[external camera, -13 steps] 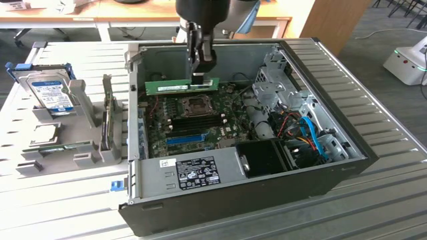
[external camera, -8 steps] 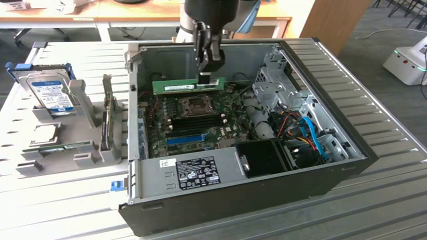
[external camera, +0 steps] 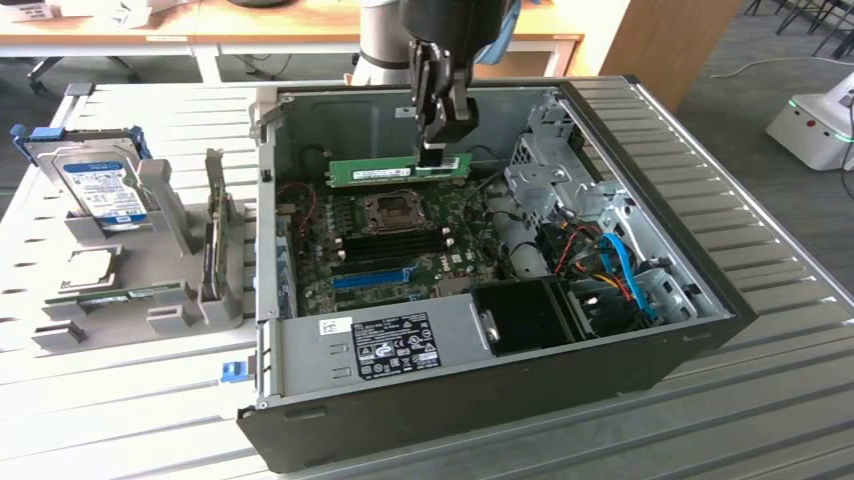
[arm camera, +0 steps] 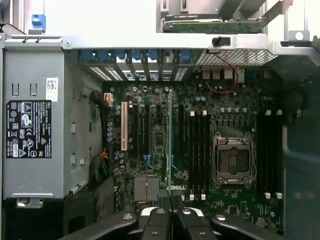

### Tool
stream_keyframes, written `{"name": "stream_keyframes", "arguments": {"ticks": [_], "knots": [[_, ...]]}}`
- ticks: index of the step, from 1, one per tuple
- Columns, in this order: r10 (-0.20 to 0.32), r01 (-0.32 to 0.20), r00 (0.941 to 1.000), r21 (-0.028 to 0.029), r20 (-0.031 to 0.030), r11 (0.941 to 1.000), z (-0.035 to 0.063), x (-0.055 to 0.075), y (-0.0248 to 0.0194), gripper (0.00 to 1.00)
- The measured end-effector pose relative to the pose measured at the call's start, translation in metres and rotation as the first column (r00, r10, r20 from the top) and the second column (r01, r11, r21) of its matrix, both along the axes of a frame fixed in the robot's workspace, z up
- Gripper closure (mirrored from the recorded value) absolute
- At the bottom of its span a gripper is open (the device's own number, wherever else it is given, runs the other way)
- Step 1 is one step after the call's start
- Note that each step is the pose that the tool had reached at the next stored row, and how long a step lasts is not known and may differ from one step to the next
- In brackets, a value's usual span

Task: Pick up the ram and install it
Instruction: 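Pick up the ram and move it above insertion slot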

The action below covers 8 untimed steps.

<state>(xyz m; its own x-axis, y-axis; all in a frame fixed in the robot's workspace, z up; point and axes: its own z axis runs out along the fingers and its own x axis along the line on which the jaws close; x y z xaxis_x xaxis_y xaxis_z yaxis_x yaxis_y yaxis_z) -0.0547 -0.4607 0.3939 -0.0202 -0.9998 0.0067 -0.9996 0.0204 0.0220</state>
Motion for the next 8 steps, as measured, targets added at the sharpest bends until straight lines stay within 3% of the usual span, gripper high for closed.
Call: {"name": "stream_keyframes", "arguments": {"ticks": [8], "knots": [[0.0,0.0,1.0,0.0002,0.0,1.0,-0.0004,0.0001,0.0001,0.88]]}}
